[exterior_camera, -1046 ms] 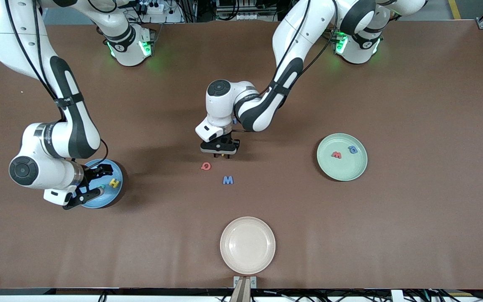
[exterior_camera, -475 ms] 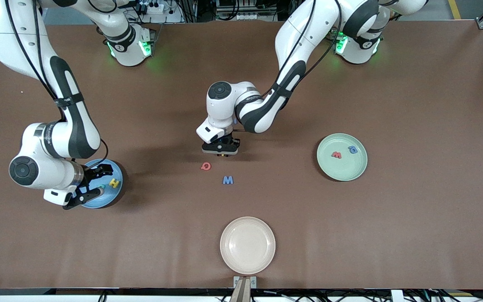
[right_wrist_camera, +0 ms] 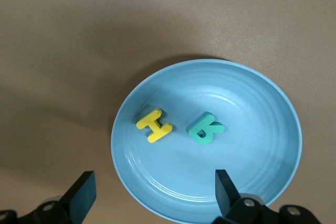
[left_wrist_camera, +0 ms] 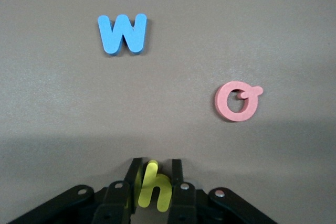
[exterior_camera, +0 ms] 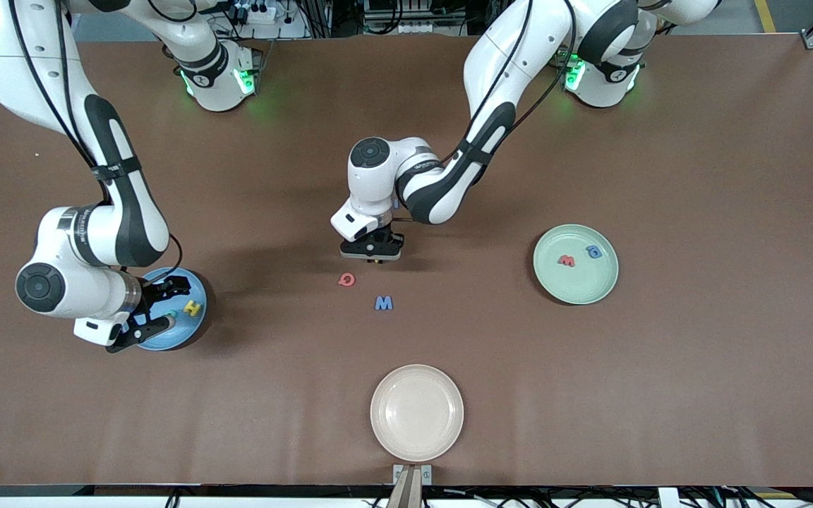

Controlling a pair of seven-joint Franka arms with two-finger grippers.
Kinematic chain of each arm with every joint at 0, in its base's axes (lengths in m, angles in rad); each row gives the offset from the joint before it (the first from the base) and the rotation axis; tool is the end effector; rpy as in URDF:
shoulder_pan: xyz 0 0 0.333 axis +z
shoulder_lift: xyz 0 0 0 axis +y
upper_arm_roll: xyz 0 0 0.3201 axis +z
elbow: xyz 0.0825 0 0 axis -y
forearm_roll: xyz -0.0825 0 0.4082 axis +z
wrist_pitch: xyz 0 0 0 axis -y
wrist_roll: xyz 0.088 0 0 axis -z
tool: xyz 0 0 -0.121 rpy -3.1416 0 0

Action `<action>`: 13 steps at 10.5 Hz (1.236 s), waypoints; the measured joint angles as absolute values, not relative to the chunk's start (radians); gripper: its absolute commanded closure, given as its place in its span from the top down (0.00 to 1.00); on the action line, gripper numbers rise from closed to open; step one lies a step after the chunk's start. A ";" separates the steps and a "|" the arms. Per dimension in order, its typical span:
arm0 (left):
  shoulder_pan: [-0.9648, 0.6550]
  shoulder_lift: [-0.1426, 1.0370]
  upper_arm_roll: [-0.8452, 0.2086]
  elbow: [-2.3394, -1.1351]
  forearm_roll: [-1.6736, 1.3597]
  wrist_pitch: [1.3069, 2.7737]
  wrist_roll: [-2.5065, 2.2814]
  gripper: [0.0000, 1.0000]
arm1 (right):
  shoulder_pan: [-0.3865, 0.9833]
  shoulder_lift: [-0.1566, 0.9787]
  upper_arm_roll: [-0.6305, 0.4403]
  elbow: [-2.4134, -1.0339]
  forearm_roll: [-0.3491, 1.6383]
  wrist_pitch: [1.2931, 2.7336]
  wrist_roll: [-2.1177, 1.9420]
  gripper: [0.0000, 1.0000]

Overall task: Sort uppercase to blue plate, lowercase to green plate
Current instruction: 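Release the H on the blue plate while the left gripper grasps yellow h, then carry the yellow h to the green plate while the right gripper reaches o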

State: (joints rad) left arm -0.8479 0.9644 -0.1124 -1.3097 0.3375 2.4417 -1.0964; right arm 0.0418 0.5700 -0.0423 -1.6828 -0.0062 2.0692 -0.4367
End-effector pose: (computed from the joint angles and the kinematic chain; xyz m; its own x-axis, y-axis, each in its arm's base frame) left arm 0.4681 -0.6274 0.1452 0.9748 -0.0388 0.2198 -0.0546 -0.9963 0.0665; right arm 0.6756 0.0014 0.2300 0.8867 0.4272 -0.1768 0.4250 -0.9037 -0.0520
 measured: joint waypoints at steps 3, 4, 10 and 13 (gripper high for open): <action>-0.835 0.964 -0.120 -1.308 0.333 2.439 -1.096 0.26 | 0.042 0.572 -0.042 -1.683 -0.006 2.070 -0.437 1.00; -0.803 0.960 -0.138 -1.298 0.313 2.425 -1.088 0.26 | 0.042 0.571 -0.042 -1.683 -0.006 2.068 -0.436 1.00; -0.619 0.856 -0.268 -1.281 0.260 2.302 -0.981 0.26 | 0.098 0.560 -0.019 -1.683 -0.003 2.048 -0.285 1.00; -0.386 0.801 -0.449 -1.279 0.249 2.191 -0.898 0.26 | 0.184 0.560 -0.015 -1.684 0.023 2.054 -0.175 1.00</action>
State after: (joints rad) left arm -0.3863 0.8011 -0.4493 -1.2793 0.2485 2.1909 -0.8984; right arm 0.1842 0.5604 -0.0149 -1.6837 0.0232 2.0542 -0.1753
